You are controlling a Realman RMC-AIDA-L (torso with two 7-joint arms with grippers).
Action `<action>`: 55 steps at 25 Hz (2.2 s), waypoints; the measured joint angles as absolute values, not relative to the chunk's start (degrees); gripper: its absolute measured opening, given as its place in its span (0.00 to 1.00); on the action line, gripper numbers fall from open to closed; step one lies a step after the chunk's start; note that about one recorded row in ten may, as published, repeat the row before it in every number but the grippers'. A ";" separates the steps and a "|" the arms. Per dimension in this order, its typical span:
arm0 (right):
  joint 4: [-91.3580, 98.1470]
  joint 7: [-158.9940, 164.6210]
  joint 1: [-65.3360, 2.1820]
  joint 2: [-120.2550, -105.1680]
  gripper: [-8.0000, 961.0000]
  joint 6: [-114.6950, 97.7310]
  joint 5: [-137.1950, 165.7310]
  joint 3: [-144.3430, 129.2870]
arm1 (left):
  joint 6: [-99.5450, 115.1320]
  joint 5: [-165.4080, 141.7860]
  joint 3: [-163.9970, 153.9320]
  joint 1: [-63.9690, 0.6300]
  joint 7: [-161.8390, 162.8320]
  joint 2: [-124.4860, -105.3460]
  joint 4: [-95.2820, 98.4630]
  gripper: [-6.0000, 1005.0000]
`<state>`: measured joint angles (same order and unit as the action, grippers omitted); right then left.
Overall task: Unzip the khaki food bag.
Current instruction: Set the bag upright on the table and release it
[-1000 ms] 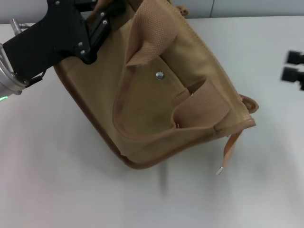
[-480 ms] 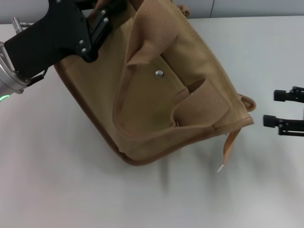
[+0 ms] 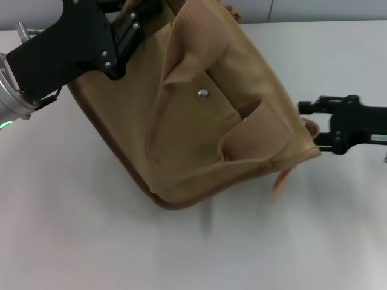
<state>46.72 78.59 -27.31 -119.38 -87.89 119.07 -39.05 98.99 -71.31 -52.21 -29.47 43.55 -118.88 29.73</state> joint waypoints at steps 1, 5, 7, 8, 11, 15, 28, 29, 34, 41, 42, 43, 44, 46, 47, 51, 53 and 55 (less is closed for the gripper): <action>46.03 78.26 -27.81 -119.32 0.80 -87.53 119.08 -39.81 | 99.02 -71.31 -52.21 -29.43 43.56 -118.89 29.71 0.13; 43.65 73.57 -28.59 -119.48 0.78 -86.08 118.18 -41.16 | 99.14 -71.30 -52.20 -29.48 43.61 -118.91 29.71 0.13; 43.17 72.26 -28.54 -119.51 0.77 -85.64 116.29 -41.13 | 99.16 -71.24 -52.20 -29.48 43.65 -118.92 29.69 0.13; 43.15 72.17 -28.26 -119.45 0.76 -85.68 114.86 -41.03 | 99.23 -71.15 -52.20 -29.48 43.66 -118.94 29.58 0.13; 44.10 72.15 -27.06 -119.25 0.65 -87.24 111.41 -40.79 | 99.46 -70.74 -52.20 -29.43 43.66 -118.99 28.49 0.13; 47.30 72.30 -25.29 -119.20 0.41 -90.32 109.06 -40.44 | 100.20 -70.72 -52.22 -29.21 42.77 -119.04 26.09 0.13; 53.47 79.14 -22.40 -119.07 0.08 -90.32 99.48 -32.82 | 104.36 -70.64 -56.22 -29.00 32.43 -119.18 12.19 0.13; 53.47 79.20 -22.70 -119.06 0.08 -90.18 99.11 -32.81 | 103.72 -70.57 -57.13 -29.05 30.00 -119.18 9.48 0.13; 51.43 80.05 -26.23 -118.51 0.10 -86.45 99.16 -33.79 | 101.51 -70.52 -57.37 -28.71 24.48 -119.18 4.12 0.13; 45.20 80.07 -30.74 -118.41 0.14 -81.82 105.75 -37.14 | 101.75 -70.49 -56.66 -25.29 24.37 -119.17 3.56 0.13; 45.57 79.93 -30.69 -118.84 0.14 -81.04 106.31 -37.50 | 101.69 -70.45 -56.45 -25.06 24.53 -119.18 3.53 0.13; 45.85 79.87 -30.57 -119.08 0.15 -80.40 106.66 -37.98 | 101.37 -70.44 -56.28 -24.91 24.71 -119.17 3.44 0.13; 46.08 79.88 -30.46 -119.11 0.15 -80.01 106.85 -38.58 | 100.98 -70.44 -56.17 -24.90 24.85 -119.18 3.37 0.14; 46.06 79.87 -30.23 -119.08 0.16 -79.88 106.83 -39.46 | 100.10 -70.44 -56.11 -24.84 25.03 -119.18 3.17 0.14; 46.13 79.88 -29.96 -119.08 0.17 -79.92 106.66 -39.47 | 99.96 -70.44 -56.10 -24.78 25.16 -119.14 3.21 0.18; 46.80 79.82 -28.36 -119.23 0.42 -80.99 104.35 -39.01 | 101.01 -70.48 -56.01 -24.54 25.68 -118.96 3.77 0.34; 47.17 79.55 -26.66 -119.10 0.49 -81.48 100.56 -38.97 | 102.83 -70.49 -55.90 -24.27 26.06 -118.88 4.34 0.38; 47.39 78.17 -23.49 -118.98 0.55 -82.61 92.21 -38.62 | 104.71 -70.50 -55.58 -23.87 26.26 -118.89 5.17 0.43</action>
<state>47.40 78.17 -23.49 -118.98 -82.61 92.21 -38.62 104.71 -70.50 -55.58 -23.87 26.26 -118.89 5.17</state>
